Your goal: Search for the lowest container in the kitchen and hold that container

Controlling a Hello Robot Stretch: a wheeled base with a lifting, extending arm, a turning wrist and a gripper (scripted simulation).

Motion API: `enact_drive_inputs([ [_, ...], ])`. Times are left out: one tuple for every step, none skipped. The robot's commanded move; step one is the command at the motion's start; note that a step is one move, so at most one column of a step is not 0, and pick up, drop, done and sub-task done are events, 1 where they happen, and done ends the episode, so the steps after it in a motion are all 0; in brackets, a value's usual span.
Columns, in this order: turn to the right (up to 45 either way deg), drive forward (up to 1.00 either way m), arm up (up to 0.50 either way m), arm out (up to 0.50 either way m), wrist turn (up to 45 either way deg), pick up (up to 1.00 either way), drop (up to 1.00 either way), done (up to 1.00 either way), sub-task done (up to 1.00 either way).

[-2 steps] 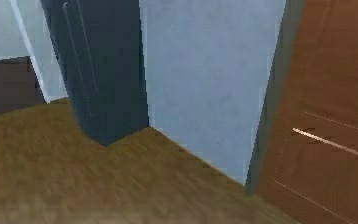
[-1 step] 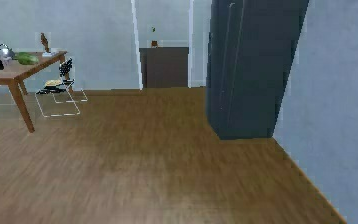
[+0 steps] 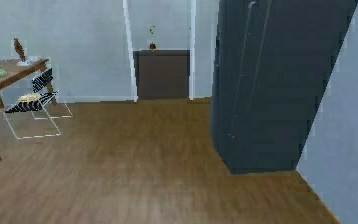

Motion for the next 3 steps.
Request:
enact_drive_inputs([
  [-33.0, 0.00, 0.00, 0.00, 0.0, 0.00, 0.00, 0.00, 0.00],
  [0.0, 1.00, 0.00, 0.00, 0.0, 0.00, 0.00, 0.00, 0.00],
  [-3.0, 0.00, 0.00, 0.00, 0.0, 0.00, 0.00, 0.00, 0.00],
])
